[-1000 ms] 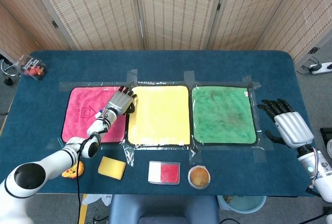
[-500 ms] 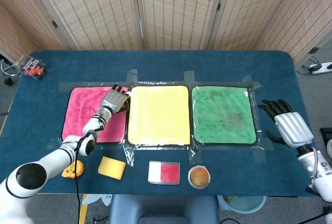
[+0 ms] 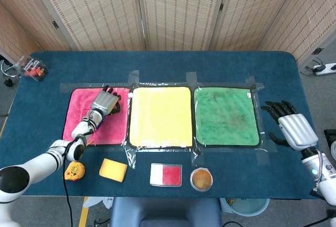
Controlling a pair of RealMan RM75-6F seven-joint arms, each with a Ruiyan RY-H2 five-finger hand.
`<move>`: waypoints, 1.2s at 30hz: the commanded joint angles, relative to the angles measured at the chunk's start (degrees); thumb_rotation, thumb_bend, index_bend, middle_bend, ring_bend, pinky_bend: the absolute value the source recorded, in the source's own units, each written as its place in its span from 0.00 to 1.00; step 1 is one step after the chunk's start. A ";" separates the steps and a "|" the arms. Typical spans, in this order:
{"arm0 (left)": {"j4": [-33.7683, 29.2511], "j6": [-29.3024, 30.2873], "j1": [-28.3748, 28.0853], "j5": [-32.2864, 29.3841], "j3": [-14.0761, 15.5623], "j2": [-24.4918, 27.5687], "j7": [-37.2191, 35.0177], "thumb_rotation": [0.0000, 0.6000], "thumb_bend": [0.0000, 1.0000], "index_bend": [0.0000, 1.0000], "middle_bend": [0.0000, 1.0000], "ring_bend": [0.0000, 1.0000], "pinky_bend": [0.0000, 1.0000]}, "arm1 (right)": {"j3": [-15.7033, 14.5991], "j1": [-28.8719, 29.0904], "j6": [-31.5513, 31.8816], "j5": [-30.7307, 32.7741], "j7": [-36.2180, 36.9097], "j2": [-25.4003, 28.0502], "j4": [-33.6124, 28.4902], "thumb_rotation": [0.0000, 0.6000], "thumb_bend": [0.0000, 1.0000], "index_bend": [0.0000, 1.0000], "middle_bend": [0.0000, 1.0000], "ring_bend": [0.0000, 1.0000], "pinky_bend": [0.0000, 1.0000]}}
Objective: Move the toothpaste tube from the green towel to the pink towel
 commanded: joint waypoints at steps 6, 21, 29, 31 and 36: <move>-8.41 13.54 7.42 8.71 -5.05 5.06 -13.71 0.36 0.82 0.16 0.18 0.10 0.01 | -0.09 -1.27 1.56 -0.05 -0.06 1.55 -0.58 1.00 0.38 0.14 0.12 0.10 0.08; -30.95 32.38 24.18 9.78 -4.55 19.55 -17.49 1.00 0.81 0.17 0.18 0.09 0.03 | -1.63 -3.28 3.87 -2.96 0.20 2.39 0.68 1.00 0.38 0.08 0.08 0.08 0.07; -38.91 43.99 33.64 14.51 -1.38 24.67 -17.30 1.00 0.81 0.19 0.18 0.09 0.02 | -2.72 -6.88 8.72 -3.62 -1.26 0.18 1.70 1.00 0.38 0.08 0.08 0.09 0.07; -40.13 46.79 35.84 16.42 -0.50 25.29 -17.27 1.00 0.81 0.19 0.18 0.10 0.02 | -2.96 -7.79 9.80 -3.64 -1.39 -0.60 1.93 1.00 0.38 0.08 0.08 0.09 0.07; -41.81 53.02 40.65 20.87 1.11 25.63 -17.64 1.00 0.81 0.19 0.18 0.10 0.02 | -3.16 -10.16 13.10 -3.57 -1.13 -1.61 2.16 1.00 0.38 0.07 0.08 0.09 0.07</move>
